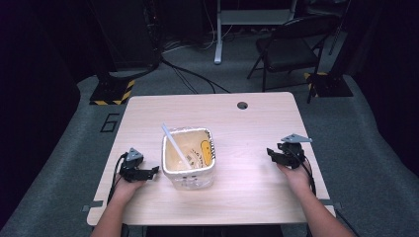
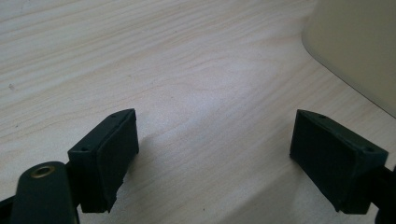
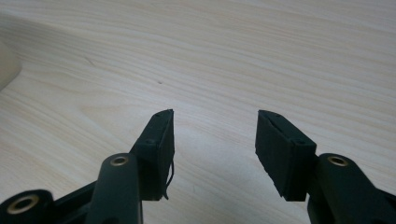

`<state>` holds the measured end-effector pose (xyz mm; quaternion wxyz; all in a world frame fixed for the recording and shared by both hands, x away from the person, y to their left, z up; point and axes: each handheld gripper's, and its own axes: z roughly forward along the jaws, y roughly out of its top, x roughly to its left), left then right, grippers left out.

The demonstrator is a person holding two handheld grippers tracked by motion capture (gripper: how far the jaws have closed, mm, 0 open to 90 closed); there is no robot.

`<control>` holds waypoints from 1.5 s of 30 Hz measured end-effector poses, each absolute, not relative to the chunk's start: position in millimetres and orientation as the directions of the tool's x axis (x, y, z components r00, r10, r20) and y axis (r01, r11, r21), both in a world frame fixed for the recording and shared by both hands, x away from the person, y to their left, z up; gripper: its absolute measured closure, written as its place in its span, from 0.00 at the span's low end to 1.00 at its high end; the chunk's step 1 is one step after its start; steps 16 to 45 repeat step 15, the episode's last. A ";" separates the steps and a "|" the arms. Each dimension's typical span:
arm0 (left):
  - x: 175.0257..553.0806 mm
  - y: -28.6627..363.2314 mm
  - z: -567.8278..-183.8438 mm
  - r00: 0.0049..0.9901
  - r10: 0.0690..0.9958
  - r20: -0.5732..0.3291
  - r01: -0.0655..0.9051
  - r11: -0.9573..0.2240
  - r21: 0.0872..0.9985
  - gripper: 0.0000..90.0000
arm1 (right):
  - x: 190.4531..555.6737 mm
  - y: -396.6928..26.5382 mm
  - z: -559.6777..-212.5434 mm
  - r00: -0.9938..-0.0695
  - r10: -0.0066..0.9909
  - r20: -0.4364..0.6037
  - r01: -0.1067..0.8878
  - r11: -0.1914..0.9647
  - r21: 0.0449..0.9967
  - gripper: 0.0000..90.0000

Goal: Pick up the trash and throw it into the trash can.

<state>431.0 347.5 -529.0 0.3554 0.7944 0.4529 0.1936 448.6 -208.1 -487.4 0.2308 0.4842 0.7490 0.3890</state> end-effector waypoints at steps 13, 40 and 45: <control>430.9 347.5 -529.0 0.515 0.857 -0.015 0.582 -0.337 0.740 0.17 | 450.5 -222.6 -505.5 -0.352 0.936 0.005 0.603 0.222 0.766 0.49; 431.0 347.6 -529.0 0.515 0.857 -0.014 0.582 -0.338 0.740 0.17 | 451.4 -222.5 -510.1 -0.348 0.937 -0.019 0.610 0.242 0.755 0.49; 431.0 347.6 -529.0 0.515 0.857 -0.014 0.582 -0.338 0.740 0.17 | 451.4 -222.5 -510.1 -0.348 0.937 -0.019 0.610 0.242 0.755 0.49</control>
